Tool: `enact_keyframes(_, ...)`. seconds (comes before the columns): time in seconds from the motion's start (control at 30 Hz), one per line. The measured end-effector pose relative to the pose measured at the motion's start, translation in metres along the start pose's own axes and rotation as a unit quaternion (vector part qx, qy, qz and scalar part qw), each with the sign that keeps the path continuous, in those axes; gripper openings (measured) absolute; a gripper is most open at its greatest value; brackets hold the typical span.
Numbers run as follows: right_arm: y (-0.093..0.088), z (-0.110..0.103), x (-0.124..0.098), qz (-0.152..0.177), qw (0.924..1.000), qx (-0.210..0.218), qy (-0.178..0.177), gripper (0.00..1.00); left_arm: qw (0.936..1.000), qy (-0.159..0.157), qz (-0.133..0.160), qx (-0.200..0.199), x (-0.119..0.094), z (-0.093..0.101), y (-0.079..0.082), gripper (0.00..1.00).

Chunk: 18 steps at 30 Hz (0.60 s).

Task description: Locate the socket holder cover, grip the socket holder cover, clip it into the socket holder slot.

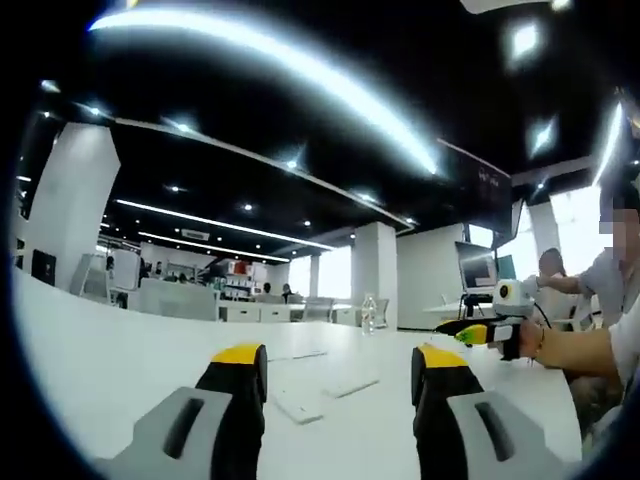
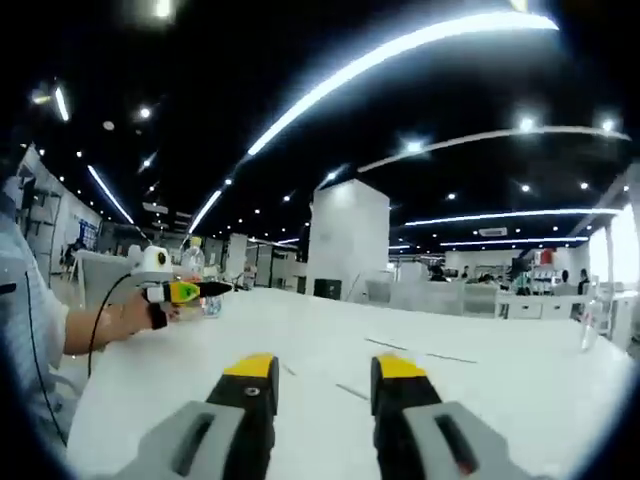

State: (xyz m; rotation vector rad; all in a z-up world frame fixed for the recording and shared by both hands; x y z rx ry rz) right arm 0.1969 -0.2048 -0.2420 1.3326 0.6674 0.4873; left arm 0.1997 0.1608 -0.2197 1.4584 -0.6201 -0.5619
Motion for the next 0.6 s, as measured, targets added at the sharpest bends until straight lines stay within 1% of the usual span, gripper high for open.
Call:
enact_keyframes(0.07,-0.007,0.004,0.001,-0.031,0.9992,-0.007,-0.023,0.38,1.0000,0.004,-0.006,-0.001,0.001,-0.001,-0.002,0.58)
enact_keyframes(0.13,-0.007,0.004,0.001,-0.023,0.9995,0.000,-0.022,0.38,0.9996,0.015,-0.024,-0.002,0.004,-0.005,-0.007,0.57)
enact_keyframes(0.27,-0.005,0.004,0.000,-0.024,0.9990,-0.007,-0.037,0.38,0.9992,0.017,-0.034,-0.009,0.004,-0.007,-0.009,0.56)
enact_keyframes(0.37,-0.006,0.005,0.001,-0.028,0.9985,-0.005,-0.047,0.38,0.9992,0.016,-0.033,-0.014,0.004,-0.008,-0.010,0.57)
enact_keyframes(0.6,-0.007,0.009,0.002,-0.032,0.9977,-0.004,-0.059,0.37,0.9983,0.033,-0.046,-0.018,0.008,-0.012,-0.013,0.57)
Point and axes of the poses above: the point that each gripper's makers call its tool centre point, and the gripper's own axes: x roughly forward along the fingers, z roughly to its right, y roughly out of its top, the point moved 9 cm from there along -x, roughly backward along the fingers, and after that the axes turned 12 degrees about -z, right-handed, at the moved point
